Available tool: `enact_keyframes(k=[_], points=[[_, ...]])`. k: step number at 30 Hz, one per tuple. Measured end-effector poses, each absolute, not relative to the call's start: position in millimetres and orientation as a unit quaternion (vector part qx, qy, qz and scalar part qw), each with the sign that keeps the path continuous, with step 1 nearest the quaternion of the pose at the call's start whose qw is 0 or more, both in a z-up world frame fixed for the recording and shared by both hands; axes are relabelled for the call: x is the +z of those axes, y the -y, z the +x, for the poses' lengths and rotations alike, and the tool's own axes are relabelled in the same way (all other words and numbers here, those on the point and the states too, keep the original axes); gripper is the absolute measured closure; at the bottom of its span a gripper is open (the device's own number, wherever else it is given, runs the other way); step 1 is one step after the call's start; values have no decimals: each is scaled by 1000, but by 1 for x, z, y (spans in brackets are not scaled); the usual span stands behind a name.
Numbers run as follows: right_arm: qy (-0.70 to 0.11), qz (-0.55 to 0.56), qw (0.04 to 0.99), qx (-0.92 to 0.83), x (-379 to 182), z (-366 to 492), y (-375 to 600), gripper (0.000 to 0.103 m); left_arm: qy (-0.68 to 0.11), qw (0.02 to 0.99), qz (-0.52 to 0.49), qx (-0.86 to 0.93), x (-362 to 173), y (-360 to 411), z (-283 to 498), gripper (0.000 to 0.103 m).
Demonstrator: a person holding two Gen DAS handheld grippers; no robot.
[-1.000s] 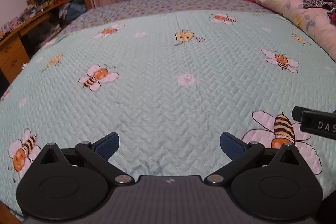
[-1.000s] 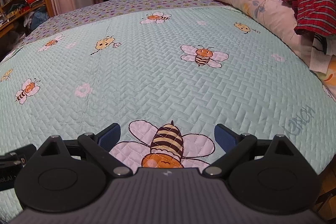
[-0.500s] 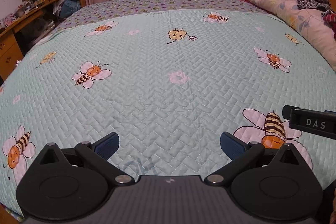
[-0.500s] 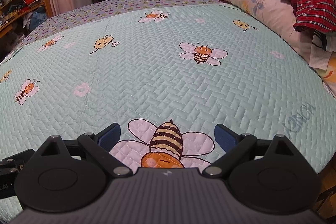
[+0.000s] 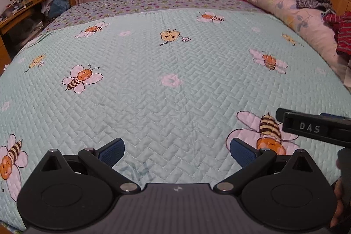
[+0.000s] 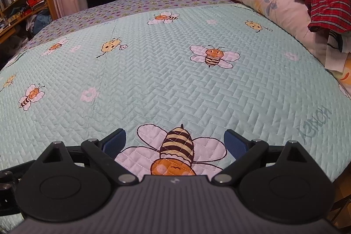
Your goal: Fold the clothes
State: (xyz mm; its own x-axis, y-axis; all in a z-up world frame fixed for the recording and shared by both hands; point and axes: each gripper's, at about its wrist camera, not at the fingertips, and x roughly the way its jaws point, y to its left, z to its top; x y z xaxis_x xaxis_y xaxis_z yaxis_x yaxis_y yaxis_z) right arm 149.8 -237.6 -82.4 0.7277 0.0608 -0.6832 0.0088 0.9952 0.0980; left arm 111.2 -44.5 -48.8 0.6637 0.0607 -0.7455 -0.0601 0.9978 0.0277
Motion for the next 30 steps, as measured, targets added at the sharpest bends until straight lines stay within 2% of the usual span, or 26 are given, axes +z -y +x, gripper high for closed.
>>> enact_keyframes(k=[15, 22, 26, 30], points=[[-392, 34, 919, 7, -82, 153, 234, 7, -460, 885, -29, 66, -65, 28, 122, 1], [-376, 39, 926, -5, -77, 151, 237, 7, -430, 897, 33, 102, -55, 39, 115, 1], [-370, 47, 928, 0, -74, 150, 238, 7, -410, 908, 33, 75, -45, 43, 108, 1], [-376, 50, 925, 2, -73, 151, 237, 7, -427, 901, 22, 65, -46, 41, 111, 1]])
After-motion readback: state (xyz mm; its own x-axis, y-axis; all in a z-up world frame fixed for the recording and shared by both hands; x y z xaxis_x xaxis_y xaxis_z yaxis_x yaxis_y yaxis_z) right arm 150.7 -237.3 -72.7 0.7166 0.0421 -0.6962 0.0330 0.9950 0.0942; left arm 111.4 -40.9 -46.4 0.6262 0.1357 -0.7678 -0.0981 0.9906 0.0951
